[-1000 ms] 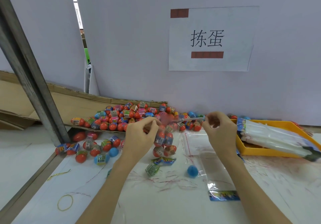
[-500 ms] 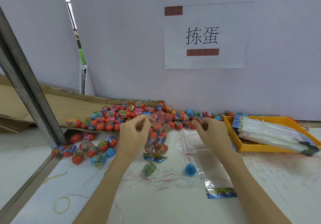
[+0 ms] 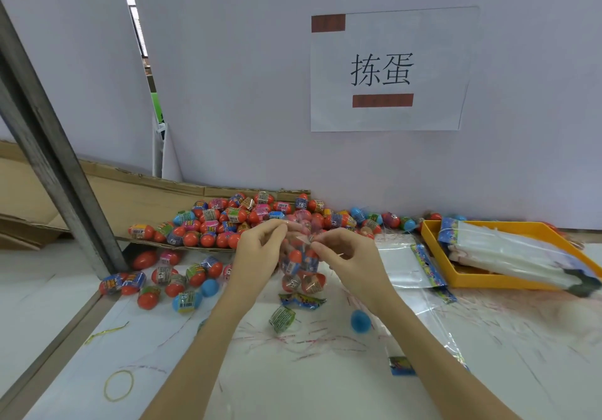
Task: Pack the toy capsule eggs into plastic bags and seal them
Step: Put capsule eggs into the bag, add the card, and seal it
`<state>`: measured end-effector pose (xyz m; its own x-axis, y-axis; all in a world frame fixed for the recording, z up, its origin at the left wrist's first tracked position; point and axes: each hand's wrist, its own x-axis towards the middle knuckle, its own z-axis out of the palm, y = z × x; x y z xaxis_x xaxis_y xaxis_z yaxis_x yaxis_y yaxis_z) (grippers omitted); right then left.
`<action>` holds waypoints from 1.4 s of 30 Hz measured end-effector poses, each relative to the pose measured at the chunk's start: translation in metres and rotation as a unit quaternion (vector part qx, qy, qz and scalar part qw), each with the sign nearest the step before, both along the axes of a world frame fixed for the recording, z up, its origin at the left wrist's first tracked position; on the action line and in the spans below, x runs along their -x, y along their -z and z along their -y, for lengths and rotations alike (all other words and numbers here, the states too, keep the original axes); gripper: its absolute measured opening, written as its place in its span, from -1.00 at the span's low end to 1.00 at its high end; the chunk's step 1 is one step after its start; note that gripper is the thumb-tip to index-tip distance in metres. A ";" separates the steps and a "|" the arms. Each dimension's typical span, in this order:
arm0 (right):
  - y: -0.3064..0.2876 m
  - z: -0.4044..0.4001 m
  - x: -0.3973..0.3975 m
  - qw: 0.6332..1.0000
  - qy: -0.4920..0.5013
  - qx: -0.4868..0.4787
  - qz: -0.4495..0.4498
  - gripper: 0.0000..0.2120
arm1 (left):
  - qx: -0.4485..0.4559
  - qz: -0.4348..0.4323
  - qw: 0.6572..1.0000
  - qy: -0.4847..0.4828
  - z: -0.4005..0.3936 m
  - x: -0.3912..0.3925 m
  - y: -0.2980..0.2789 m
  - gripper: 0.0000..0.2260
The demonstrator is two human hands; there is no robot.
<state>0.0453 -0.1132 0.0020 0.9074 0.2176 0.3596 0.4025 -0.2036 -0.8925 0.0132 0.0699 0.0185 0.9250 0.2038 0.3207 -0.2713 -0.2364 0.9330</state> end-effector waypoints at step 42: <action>-0.014 0.040 -0.014 0.996 0.006 -0.084 -0.042 -0.85 | 0.124 -0.036 0.991 0.047 -0.016 -0.004 0.008 -0.86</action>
<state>0.0590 -0.1527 0.0160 0.9379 0.1503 0.3128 0.3237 -0.0538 -0.9446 0.0174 0.0855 0.0102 0.9623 0.1803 0.2036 -0.2114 0.0251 0.9771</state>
